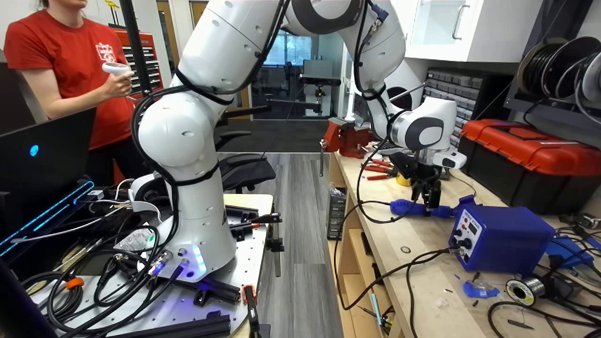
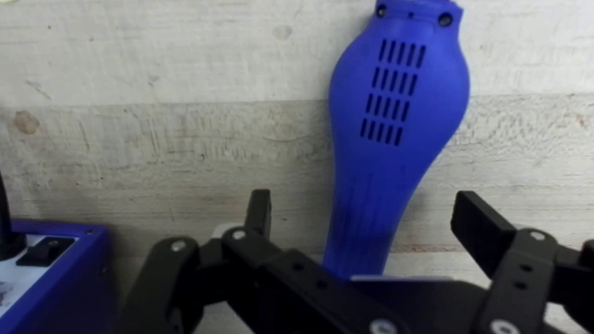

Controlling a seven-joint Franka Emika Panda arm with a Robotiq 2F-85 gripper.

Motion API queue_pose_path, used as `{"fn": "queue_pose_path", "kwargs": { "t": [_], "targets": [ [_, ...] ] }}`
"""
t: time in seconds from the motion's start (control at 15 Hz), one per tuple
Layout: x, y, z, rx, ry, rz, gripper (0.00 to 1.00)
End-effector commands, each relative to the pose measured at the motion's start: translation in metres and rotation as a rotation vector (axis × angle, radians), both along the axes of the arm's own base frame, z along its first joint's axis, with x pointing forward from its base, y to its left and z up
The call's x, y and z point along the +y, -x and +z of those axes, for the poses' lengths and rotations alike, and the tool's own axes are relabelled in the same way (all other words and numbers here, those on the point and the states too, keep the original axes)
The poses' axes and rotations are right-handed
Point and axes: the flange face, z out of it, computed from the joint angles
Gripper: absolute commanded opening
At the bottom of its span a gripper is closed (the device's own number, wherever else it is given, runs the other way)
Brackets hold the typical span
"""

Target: Pick the soldering pump and put it on the side of the soldering station

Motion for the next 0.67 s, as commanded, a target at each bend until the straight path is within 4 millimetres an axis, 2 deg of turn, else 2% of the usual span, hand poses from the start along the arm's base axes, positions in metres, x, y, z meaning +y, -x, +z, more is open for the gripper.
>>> {"fn": "queue_pose_path", "kwargs": {
  "t": [0.0, 0.07, 0.13, 0.2, 0.6],
  "targets": [
    [-0.0017, -0.0045, -0.0039, 0.033, -0.005, 0.004, 1.0],
    [-0.0017, -0.0044, -0.005, 0.035, -0.012, 0.006, 1.0],
    [-0.0014, -0.0044, -0.0048, 0.034, -0.014, 0.012, 0.75],
    [-0.0011, -0.0041, -0.0044, 0.034, -0.015, 0.017, 0.74],
    [-0.0017, -0.0025, -0.0016, 0.051, -0.052, 0.04, 0.33]
  ]
}}
